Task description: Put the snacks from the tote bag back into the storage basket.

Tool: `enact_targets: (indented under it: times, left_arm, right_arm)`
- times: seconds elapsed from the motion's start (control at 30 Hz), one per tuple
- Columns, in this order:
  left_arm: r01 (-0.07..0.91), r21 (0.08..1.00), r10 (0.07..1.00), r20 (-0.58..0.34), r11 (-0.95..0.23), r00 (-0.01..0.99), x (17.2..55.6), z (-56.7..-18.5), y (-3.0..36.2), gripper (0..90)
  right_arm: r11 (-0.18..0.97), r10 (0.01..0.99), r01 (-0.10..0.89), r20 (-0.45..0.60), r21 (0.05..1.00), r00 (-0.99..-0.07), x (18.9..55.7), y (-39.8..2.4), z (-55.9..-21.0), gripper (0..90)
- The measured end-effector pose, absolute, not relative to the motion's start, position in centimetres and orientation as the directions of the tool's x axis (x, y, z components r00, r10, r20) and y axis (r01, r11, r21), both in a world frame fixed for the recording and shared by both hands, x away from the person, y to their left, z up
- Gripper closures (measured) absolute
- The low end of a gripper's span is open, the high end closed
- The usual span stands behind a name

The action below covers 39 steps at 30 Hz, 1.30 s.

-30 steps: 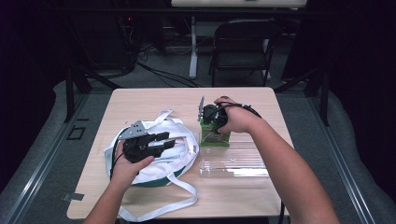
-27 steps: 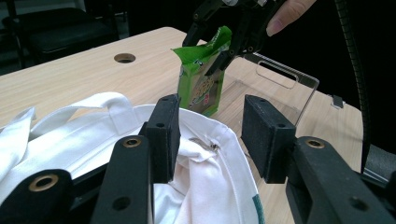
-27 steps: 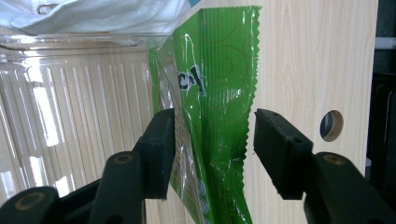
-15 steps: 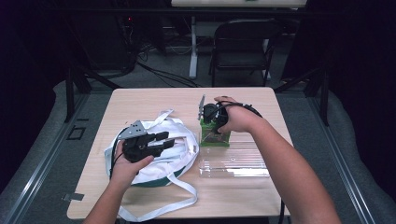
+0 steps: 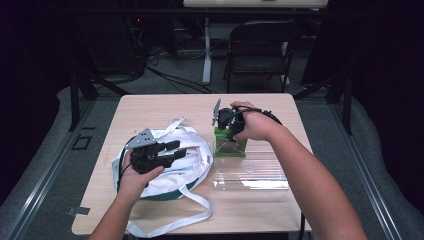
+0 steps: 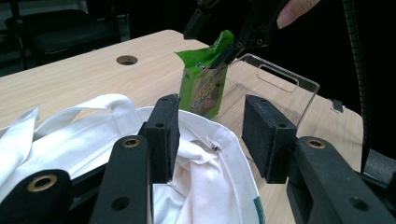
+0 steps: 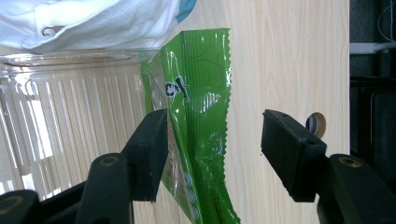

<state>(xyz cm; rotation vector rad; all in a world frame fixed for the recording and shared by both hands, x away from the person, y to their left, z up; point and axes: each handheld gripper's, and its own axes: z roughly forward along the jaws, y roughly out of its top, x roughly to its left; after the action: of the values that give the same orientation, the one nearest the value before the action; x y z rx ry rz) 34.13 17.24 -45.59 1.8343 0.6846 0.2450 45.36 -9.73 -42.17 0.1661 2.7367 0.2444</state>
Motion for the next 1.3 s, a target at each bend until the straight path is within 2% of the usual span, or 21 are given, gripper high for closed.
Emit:
enact_targets:
  times: [0.87, 1.3]
  left_arm:
    - [0.345, 0.913, 0.570, -0.167, -0.220, 0.805, 34.4, -45.7, 17.4, 56.4]
    - [0.349, 0.909, 0.572, -0.165, -0.228, 0.803, 34.6, -45.8, 17.4, 56.4]
  right_arm:
    - [0.972, 0.145, 0.061, -0.376, 0.227, -0.915, 44.9, -9.7, -41.0, 39.1]
    - [0.956, 0.176, 0.068, -0.376, 0.284, -0.910, 44.5, -10.1, -40.1, 37.7]
